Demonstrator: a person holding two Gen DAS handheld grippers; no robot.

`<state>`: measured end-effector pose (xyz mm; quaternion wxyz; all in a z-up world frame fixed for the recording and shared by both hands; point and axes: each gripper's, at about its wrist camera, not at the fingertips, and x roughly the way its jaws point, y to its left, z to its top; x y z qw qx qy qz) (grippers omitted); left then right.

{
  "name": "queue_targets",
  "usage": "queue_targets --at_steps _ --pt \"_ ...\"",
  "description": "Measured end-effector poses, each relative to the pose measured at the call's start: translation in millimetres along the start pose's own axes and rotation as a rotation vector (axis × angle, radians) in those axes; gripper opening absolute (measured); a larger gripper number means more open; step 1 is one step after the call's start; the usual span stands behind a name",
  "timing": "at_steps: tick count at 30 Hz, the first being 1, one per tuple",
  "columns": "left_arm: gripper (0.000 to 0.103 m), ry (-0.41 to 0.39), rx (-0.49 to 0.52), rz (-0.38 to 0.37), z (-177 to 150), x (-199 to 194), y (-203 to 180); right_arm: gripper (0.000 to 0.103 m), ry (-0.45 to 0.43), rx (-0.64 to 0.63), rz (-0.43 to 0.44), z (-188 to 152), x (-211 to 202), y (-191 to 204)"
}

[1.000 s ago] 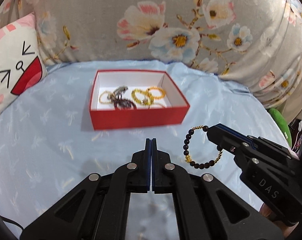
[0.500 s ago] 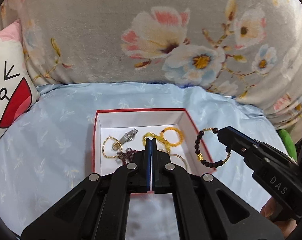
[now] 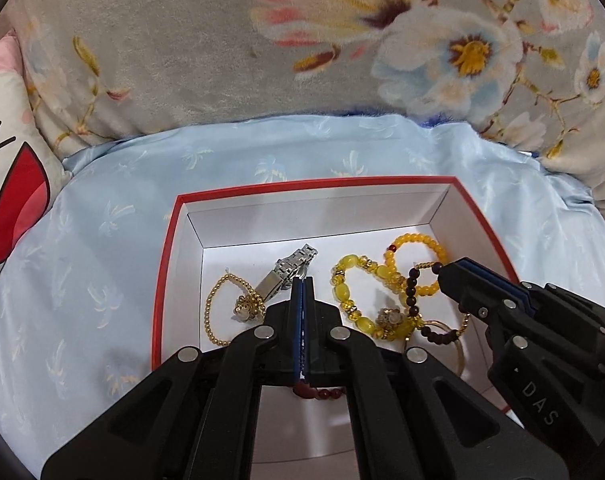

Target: Organize jewelry

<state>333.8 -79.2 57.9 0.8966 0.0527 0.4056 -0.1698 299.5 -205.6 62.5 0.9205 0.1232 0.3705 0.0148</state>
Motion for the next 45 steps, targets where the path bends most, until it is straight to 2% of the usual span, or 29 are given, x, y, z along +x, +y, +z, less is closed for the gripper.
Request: queue_targets --at_steps 7,8,9,10,13,16,18,21,27,34,45 --pt "0.002 0.014 -0.004 0.04 -2.5 16.3 1.6 0.008 0.016 -0.021 -0.031 -1.3 15.1 0.5" --pt "0.005 0.007 -0.009 0.044 -2.8 16.8 2.1 0.012 0.018 -0.023 -0.04 -1.6 17.1 0.9" --pt "0.023 0.008 -0.018 0.057 -3.0 18.1 3.3 0.016 0.02 -0.033 -0.052 -2.6 18.4 2.8" --pt "0.047 0.006 -0.032 0.067 -3.1 18.7 4.6 0.02 0.015 -0.044 -0.069 -3.4 18.4 4.9" --pt "0.053 -0.06 -0.082 0.092 -2.4 9.1 10.8 0.028 -0.015 -0.078 -0.132 -3.9 14.6 10.9" --pt "0.061 -0.042 -0.114 0.096 -1.5 10.0 17.6 0.038 -0.026 -0.066 -0.144 -2.9 10.7 7.9" --pt "0.064 -0.042 -0.14 0.097 -1.9 8.5 22.4 0.05 -0.027 -0.043 -0.14 -2.7 7.8 3.9" --pt "0.064 -0.04 -0.15 0.075 -3.5 3.5 24.2 0.059 -0.043 -0.031 -0.15 -4.2 -0.3 0.8" --pt "0.072 -0.077 -0.148 0.105 -7.5 -19.4 19.9 0.068 -0.071 -0.017 -0.155 -7.8 -21.1 -0.5" --pt "0.076 -0.096 -0.146 0.118 -14.5 -48.6 16.2 0.072 -0.094 -0.014 -0.155 -14.8 -50.3 1.8" --pt "0.077 -0.117 -0.127 0.143 -39.9 -86.4 4.5 0.076 -0.121 0.0 -0.168 -38.7 -89.7 6.7"
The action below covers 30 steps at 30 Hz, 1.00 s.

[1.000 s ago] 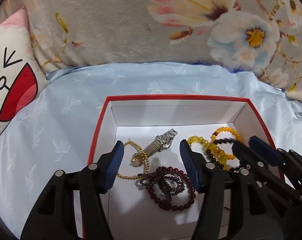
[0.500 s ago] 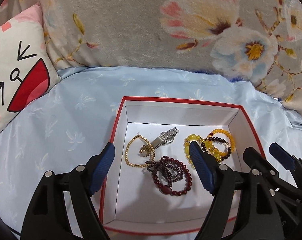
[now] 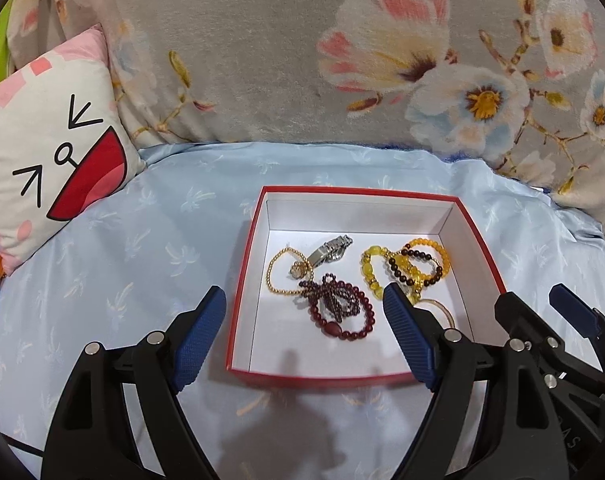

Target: Organize jewelry

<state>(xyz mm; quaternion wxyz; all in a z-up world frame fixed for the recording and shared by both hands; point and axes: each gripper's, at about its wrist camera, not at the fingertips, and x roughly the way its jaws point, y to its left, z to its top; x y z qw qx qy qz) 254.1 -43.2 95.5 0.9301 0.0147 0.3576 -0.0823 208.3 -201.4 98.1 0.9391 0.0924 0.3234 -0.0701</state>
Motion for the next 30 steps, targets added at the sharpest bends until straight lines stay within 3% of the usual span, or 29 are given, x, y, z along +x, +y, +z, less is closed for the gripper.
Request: queue_targets --at_steps 9,19,30 --pt "0.083 -0.021 -0.022 0.019 -20.6 -23.7 4.8 0.08 -0.026 -0.006 -0.02 -23.5 -26.3 0.2" --pt "0.083 -0.028 -0.019 0.032 -46.6 -43.6 6.6 0.081 -0.05 -0.021 -0.053 -47.1 -51.8 5.3" --pt "0.083 -0.035 0.007 0.055 -74.4 -46.5 7.0 0.084 -0.033 -0.001 -0.062 -75.3 -53.0 1.6"
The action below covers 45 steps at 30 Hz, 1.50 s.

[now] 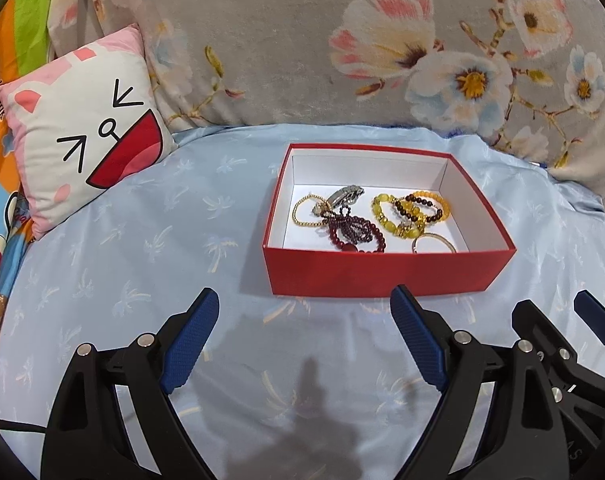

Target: Organize jewelry

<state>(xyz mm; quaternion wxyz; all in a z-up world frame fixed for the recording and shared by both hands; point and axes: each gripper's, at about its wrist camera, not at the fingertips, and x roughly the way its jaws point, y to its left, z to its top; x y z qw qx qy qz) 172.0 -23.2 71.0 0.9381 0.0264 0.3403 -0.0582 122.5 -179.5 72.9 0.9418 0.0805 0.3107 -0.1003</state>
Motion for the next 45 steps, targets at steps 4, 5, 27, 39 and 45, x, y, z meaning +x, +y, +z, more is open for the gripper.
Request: queue_targets --at_steps 4,5,27,39,45 --pt "0.083 0.0 -0.011 0.007 -9.4 4.3 0.2 0.084 0.017 0.003 -0.004 -9.3 5.2 -1.5" --pt "0.083 0.001 -0.011 0.01 -11.9 6.4 -0.3 0.084 0.021 0.001 -0.009 -11.1 6.9 -1.6" --pt "0.083 -0.044 0.009 0.067 -23.5 11.8 -4.5 0.084 0.005 -0.015 -0.036 -23.8 11.4 1.6" --pt "0.083 -0.059 -0.021 0.049 -11.5 -2.6 0.2 0.084 -0.018 -0.014 -0.026 -13.9 -0.9 3.4" --pt "0.083 -0.066 -0.019 0.054 -9.3 -7.6 0.1 0.084 -0.03 -0.023 -0.035 -10.6 -5.4 4.8"
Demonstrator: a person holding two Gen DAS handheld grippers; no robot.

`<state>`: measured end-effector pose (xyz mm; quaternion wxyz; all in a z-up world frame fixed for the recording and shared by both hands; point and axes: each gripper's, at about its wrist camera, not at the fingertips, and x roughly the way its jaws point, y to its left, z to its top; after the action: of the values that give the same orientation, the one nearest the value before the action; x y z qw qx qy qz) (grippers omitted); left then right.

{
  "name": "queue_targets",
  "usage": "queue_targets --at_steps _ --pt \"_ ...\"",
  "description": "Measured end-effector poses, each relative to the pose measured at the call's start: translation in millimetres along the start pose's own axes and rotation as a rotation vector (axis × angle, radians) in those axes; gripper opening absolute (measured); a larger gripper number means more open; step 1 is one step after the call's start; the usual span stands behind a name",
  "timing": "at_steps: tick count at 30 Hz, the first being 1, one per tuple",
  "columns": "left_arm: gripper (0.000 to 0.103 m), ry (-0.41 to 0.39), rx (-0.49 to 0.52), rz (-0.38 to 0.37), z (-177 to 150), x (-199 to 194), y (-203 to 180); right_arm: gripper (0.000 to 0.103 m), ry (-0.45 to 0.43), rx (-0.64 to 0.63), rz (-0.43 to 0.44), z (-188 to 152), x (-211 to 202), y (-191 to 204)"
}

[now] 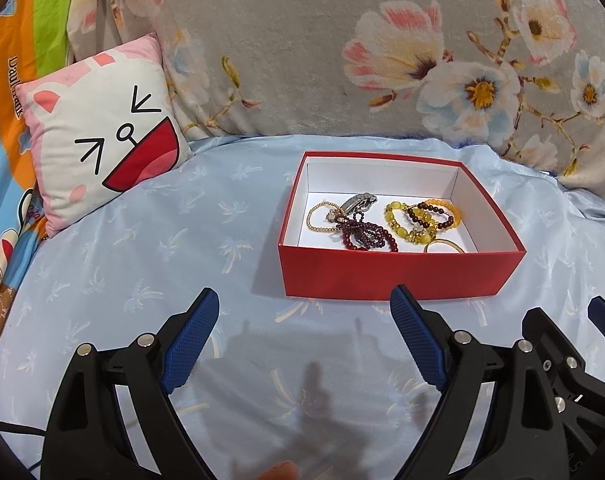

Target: Organize jewelry

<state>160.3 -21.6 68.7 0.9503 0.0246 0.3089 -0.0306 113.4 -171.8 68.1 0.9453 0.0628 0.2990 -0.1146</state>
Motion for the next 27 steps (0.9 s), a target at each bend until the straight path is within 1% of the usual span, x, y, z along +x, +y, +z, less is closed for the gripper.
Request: queue_targets --at_steps 13,21,27 --pt "0.083 -0.012 0.002 0.013 1.7 -4.7 1.6 0.084 -0.003 0.001 -0.001 0.7 -2.5 1.8" --pt "0.083 0.004 -0.003 -0.01 0.8 -1.3 2.7 0.084 -0.002 0.0 0.0 0.1 -1.9 1.1" --pt "0.083 -0.011 0.008 0.005 0.3 -2.4 1.6 0.084 -0.002 -0.001 -0.001 0.1 -1.6 1.2"
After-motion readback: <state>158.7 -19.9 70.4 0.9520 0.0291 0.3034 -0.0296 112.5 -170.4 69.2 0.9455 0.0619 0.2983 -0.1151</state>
